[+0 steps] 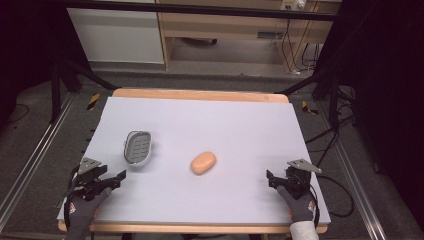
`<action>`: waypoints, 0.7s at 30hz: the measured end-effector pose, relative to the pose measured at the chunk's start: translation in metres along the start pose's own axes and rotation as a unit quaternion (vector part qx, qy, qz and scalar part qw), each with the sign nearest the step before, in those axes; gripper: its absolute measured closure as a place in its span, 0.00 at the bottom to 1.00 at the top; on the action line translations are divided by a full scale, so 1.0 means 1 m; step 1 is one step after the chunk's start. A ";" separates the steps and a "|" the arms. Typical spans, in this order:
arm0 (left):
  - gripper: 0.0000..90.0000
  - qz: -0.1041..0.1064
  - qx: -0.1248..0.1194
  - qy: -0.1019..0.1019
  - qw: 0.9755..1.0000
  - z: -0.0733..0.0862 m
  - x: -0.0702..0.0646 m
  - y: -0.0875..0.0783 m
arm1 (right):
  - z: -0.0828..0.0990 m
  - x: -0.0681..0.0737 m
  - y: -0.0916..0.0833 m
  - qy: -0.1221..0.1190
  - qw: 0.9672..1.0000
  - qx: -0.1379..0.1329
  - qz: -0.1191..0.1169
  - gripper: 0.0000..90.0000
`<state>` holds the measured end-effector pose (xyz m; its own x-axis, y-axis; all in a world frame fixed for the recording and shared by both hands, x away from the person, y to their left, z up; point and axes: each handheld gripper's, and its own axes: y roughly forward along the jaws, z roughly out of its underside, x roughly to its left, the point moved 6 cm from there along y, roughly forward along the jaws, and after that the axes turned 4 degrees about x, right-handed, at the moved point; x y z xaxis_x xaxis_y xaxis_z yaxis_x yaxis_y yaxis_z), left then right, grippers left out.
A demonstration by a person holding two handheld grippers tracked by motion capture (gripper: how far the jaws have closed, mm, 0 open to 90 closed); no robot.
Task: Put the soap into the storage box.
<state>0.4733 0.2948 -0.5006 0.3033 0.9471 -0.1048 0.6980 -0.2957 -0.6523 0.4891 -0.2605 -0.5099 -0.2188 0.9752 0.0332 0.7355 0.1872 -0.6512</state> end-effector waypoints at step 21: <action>0.37 0.027 -0.013 0.018 0.999 -0.007 -0.032 -0.006 | 0.003 0.003 -0.002 -0.005 1.000 0.017 -0.022 0.11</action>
<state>0.4640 0.2652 -0.4876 0.3630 0.9251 -0.1115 0.6968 -0.3490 -0.6266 0.4853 -0.2585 -0.5111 -0.2573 0.9648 0.0548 0.7023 0.2257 -0.6752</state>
